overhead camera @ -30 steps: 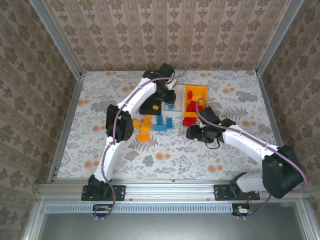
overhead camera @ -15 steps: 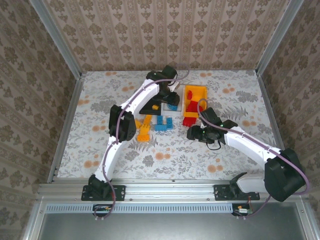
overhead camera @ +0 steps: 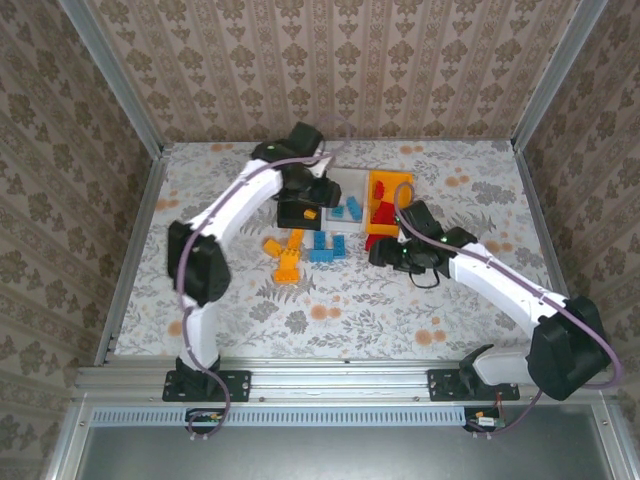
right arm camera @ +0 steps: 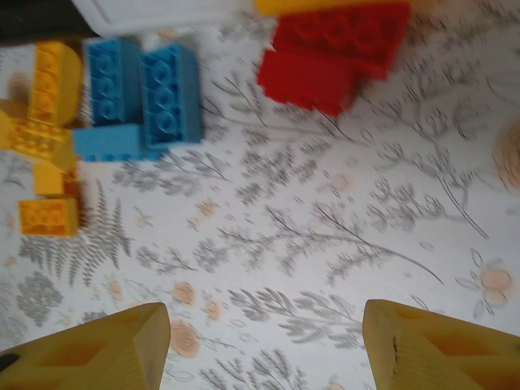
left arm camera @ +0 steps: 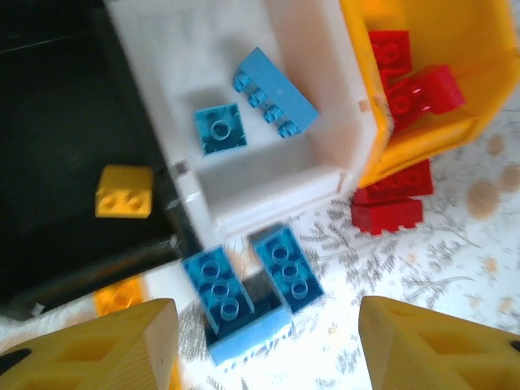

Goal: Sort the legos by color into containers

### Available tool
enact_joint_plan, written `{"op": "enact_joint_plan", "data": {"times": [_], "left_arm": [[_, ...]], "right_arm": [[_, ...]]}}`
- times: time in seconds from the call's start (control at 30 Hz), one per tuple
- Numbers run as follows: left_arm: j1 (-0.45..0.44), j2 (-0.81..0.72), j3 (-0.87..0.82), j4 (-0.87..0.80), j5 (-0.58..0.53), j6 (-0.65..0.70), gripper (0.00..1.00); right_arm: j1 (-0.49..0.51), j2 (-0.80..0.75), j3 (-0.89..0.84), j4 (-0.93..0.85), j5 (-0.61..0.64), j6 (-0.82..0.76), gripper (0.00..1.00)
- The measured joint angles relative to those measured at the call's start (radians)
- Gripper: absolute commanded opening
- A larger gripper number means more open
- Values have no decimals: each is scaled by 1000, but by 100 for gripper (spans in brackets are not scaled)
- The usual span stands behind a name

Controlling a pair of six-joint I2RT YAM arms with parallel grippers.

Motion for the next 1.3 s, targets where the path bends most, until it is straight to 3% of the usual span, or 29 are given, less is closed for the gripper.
{"op": "enact_joint_plan", "data": {"times": [0.23,0.53,0.83,1.3], "left_arm": [[133,-436,-510,213,80,-84,64],[213,-661,-918,291,151,-145,67],[255,-797,-1031,329,178,-164,67],[286,-810,-1070,349,204,-164,67]], "right_arm": [[89,216,200,-34,23,-53,65],[175,510,425,-84,50,-103,61],[187,669,565,-144,122,-132,60],[161,784,700,-183,168,-137,52]]}}
